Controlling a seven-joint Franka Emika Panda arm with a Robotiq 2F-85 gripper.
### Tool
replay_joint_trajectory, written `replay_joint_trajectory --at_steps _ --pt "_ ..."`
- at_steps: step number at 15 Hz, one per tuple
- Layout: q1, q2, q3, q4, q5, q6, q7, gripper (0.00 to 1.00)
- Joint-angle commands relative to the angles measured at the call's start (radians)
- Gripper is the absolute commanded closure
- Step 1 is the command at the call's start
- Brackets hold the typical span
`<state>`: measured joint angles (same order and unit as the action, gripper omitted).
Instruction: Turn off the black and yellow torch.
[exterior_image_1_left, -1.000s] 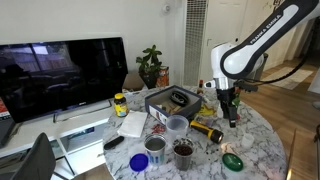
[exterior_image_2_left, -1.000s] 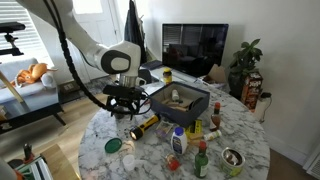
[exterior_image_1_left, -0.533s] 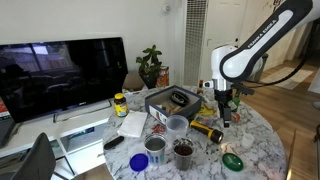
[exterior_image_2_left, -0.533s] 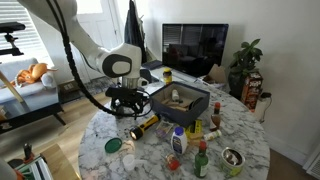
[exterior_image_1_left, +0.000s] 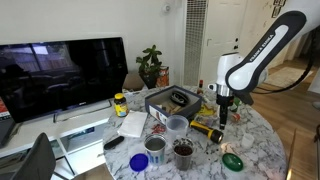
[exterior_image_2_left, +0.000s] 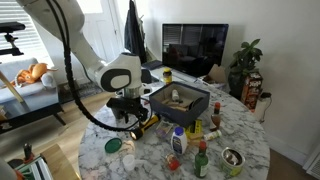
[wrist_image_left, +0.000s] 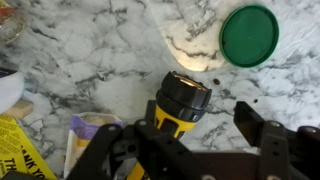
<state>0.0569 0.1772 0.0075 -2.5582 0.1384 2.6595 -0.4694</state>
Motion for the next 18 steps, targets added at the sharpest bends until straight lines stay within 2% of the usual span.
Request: replay_joint_trajectory --at_steps 1,7,9,18 --pt "-0.029 0.026 0.032 -0.037 -0.019 0.114 0.069 0.50" --pt "-0.030 0.061 0.035 -0.046 -0.047 0.224 0.183 0.97" --pt "-0.029 0.071 0.034 -0.045 -0.053 0.249 0.218 1.00" --pt "-0.030 0.116 0.044 -0.018 -0.029 0.331 0.384 1.00"
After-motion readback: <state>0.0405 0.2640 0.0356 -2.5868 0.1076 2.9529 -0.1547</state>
